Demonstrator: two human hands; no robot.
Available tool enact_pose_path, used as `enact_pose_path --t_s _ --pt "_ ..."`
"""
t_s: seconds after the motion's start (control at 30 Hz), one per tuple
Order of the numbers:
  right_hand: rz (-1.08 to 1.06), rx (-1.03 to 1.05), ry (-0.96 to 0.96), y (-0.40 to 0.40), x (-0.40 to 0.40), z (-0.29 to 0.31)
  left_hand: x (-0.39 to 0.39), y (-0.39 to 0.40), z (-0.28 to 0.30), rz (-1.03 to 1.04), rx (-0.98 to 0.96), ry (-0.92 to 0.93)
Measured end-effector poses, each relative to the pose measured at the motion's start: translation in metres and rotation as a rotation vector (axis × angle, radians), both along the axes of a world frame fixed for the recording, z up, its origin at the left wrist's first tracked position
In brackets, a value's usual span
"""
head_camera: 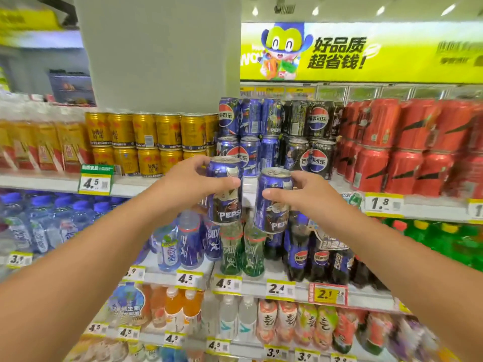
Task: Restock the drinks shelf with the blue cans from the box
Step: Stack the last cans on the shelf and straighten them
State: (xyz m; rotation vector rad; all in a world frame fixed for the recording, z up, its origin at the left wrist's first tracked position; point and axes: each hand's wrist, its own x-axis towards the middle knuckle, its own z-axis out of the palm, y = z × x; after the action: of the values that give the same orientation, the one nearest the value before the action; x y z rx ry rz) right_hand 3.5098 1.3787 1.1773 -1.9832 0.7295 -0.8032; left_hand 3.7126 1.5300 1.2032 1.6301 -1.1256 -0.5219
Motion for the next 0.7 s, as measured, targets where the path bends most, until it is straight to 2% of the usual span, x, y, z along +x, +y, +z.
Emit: enact_pose_path --t_s 0.27,0.4,0.6,0.7 --pt "-0.179 -0.011 -0.036 -0.036 0.026 0.049 0.039 -0.050 0.043 -0.042 -0.046 -0.057" --pt "-0.188 -0.012 -0.054 -0.057 0.039 0.064 0.046 -0.073 0.055 -0.052 -0.057 -0.068" --pt "-0.155 -0.111 -0.028 -0.074 0.052 0.096 0.049 -0.099 0.081 0.002 -0.121 0.009" --pt "-0.151 -0.079 -0.031 -0.087 0.054 0.107 0.051 -0.111 0.087 0.041 -0.112 0.024"
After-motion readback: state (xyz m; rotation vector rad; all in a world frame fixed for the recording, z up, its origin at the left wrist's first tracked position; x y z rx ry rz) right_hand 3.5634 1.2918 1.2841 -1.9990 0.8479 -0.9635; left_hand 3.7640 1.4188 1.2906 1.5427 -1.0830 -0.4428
